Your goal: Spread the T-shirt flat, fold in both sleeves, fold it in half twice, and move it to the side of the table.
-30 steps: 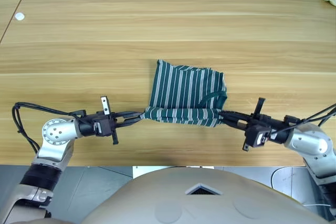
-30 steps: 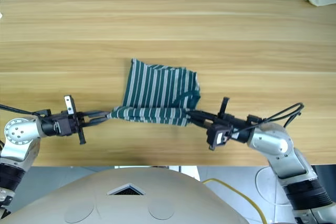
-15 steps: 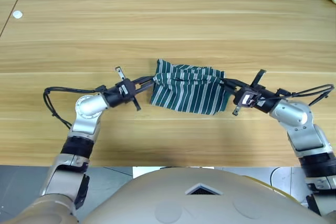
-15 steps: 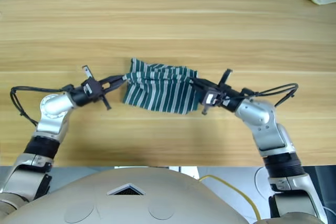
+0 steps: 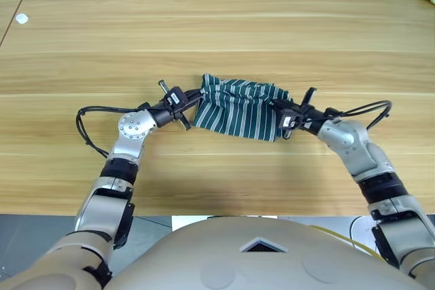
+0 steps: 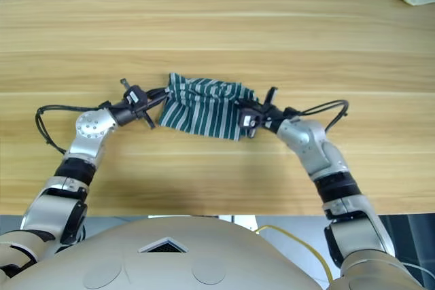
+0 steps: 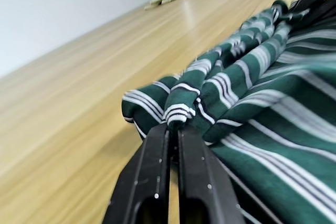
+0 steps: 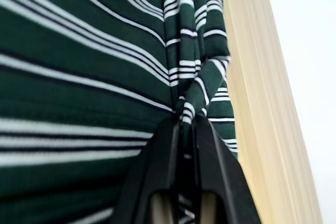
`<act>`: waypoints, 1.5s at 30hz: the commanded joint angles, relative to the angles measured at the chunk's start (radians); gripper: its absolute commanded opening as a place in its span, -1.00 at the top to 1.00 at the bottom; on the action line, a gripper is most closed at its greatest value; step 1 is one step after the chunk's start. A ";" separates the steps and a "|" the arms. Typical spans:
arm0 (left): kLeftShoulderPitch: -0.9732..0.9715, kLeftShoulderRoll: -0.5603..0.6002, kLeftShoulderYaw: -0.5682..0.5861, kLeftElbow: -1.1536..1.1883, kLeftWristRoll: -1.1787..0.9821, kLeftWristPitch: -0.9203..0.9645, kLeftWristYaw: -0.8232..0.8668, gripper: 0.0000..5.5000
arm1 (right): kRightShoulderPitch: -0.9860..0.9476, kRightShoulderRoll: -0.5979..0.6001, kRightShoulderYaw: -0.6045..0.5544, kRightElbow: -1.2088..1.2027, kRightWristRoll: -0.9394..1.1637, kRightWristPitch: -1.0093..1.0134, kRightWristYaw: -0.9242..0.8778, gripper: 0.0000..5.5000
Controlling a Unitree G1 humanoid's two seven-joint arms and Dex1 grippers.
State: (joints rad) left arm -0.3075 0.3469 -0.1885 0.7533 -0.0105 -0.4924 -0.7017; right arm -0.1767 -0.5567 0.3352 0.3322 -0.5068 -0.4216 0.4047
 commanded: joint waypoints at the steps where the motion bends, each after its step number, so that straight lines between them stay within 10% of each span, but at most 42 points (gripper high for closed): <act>1: -0.070 -0.025 -0.010 0.115 0.055 0.028 0.038 0.98 | -0.074 0.037 0.028 0.148 -0.040 0.019 -0.052 0.96; 20: -0.443 -0.125 0.418 0.308 -0.323 0.239 0.121 -0.03 | -0.403 0.189 -0.227 0.541 0.337 0.059 -0.134 -0.14; 26: -0.415 -0.147 0.561 0.181 -0.499 0.178 -0.034 -0.06 | -0.350 0.219 -0.265 0.477 0.445 -0.163 -0.060 -0.50; 34: -0.069 -0.147 0.369 -0.110 -0.430 -0.178 -0.557 0.41 | -0.254 0.213 -0.215 0.221 0.455 -0.254 0.054 -0.20; 45: -0.121 0.002 0.190 0.175 0.137 -0.546 -0.162 1.00 | -0.354 0.206 0.063 0.351 -0.011 -0.178 -0.030 0.47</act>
State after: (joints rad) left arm -0.4075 0.3123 0.0448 0.8978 0.0303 -1.0045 -0.9335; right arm -0.4946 -0.3506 0.3619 0.6652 -0.4670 -0.6146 0.3850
